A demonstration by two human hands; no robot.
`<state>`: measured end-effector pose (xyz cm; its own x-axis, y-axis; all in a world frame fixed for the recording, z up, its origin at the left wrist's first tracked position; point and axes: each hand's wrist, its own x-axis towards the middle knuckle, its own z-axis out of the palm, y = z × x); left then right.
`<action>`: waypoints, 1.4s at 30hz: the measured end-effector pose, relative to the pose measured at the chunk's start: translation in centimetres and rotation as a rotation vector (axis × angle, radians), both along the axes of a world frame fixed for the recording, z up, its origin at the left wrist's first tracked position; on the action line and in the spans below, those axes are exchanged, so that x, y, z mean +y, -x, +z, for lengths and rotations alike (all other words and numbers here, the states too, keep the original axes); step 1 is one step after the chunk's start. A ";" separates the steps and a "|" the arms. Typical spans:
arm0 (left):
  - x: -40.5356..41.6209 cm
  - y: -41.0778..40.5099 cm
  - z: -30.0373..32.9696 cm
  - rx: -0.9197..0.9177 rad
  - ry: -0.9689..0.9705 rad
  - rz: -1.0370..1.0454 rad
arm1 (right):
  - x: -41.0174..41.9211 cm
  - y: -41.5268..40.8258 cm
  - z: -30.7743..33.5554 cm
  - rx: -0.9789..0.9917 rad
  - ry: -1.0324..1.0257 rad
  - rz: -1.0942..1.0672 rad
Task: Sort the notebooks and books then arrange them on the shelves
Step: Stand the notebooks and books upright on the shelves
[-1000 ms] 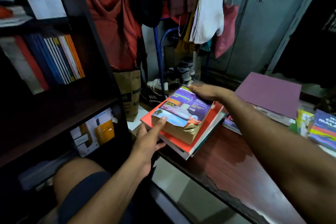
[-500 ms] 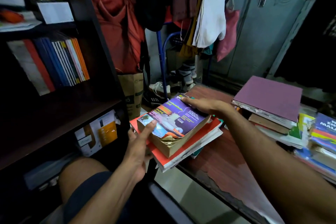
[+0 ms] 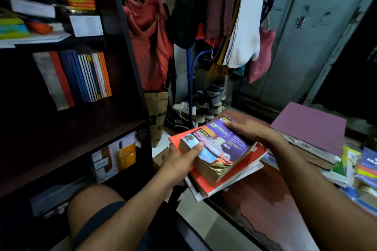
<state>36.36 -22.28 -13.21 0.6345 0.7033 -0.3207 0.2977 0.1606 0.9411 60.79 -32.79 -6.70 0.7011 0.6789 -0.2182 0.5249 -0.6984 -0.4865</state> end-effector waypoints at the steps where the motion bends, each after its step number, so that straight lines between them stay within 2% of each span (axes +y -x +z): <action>1: -0.1 -0.3 -0.1 -0.033 -0.038 0.003 | -0.4 -0.3 0.0 0.010 -0.019 0.000; 7: -2.0 -0.4 1.3 -0.241 -0.070 0.057 | -1.1 -0.6 1.2 0.128 -0.234 0.026; 11: -2.0 0.9 2.8 -0.404 -0.006 0.127 | 0.1 1.2 4.1 0.142 -0.355 0.144; 14: -0.2 3.7 4.5 -0.495 0.049 0.191 | 3.1 3.6 6.2 0.143 -0.411 0.235; 18: 5.6 11.6 7.0 -0.539 -0.001 0.410 | 12.3 9.9 6.6 0.064 -0.437 0.318; 21: 9.7 18.3 6.9 -0.524 -0.029 0.631 | 20.7 17.3 5.5 -0.021 -0.396 0.425; 23: 12.7 22.5 5.5 -0.554 -0.024 0.786 | 25.8 23.2 4.6 -0.157 -0.334 0.492; 27: 16.4 26.6 2.5 -0.492 -0.046 1.028 | 29.7 33.3 2.1 -0.379 -0.144 0.568; 29: 17.1 27.0 1.3 -0.455 -0.029 1.083 | 29.5 36.7 0.2 -0.334 -0.042 0.633; 31: 17.5 27.8 1.0 -0.415 -0.046 1.106 | 29.3 39.5 -1.8 -0.233 -0.040 0.659; 32: 17.6 28.3 1.1 -0.410 -0.051 1.096 | 29.5 40.3 -2.4 -0.171 -0.052 0.654; 35: 16.4 29.6 0.5 -0.388 -0.095 0.892 | 29.6 40.4 -2.5 -0.023 -0.084 0.664; 37: 15.5 30.6 0.0 -0.205 -0.173 0.739 | 29.6 38.9 -2.0 0.032 -0.096 0.730; 39: 15.5 31.7 -0.2 0.007 -0.256 0.582 | 29.1 36.9 -1.6 -0.075 -0.080 0.759; 42: 15.2 32.8 1.2 0.174 -0.302 0.346 | 26.8 34.9 -1.5 -0.426 -0.086 0.693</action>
<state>3.59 -7.12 -11.98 0.3020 0.9413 -0.1506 0.4319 0.0057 0.9019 25.92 -5.97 -8.21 0.1267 0.9909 0.0449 0.9757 -0.1163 -0.1854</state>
